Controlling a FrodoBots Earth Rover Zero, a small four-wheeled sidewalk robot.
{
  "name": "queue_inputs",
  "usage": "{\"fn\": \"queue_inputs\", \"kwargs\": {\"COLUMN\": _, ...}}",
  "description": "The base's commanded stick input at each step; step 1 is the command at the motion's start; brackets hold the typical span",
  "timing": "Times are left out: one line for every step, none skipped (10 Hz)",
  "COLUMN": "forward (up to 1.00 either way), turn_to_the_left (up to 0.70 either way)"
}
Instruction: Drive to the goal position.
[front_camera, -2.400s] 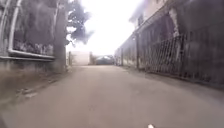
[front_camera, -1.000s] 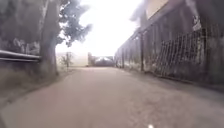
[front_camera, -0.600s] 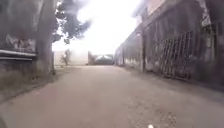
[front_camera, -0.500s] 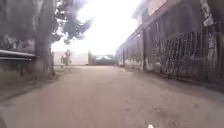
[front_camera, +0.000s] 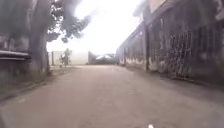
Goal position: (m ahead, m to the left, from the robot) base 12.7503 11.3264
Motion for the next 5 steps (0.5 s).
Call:
{"fn": "queue_inputs", "kwargs": {"forward": 0.70, "turn_to_the_left": 0.00}}
{"fn": "queue_inputs", "kwargs": {"forward": 0.70, "turn_to_the_left": 0.02}}
{"fn": "queue_inputs", "kwargs": {"forward": 0.70, "turn_to_the_left": 0.02}}
{"fn": "queue_inputs", "kwargs": {"forward": 0.70, "turn_to_the_left": 0.03}}
{"fn": "queue_inputs", "kwargs": {"forward": 0.70, "turn_to_the_left": 0.03}}
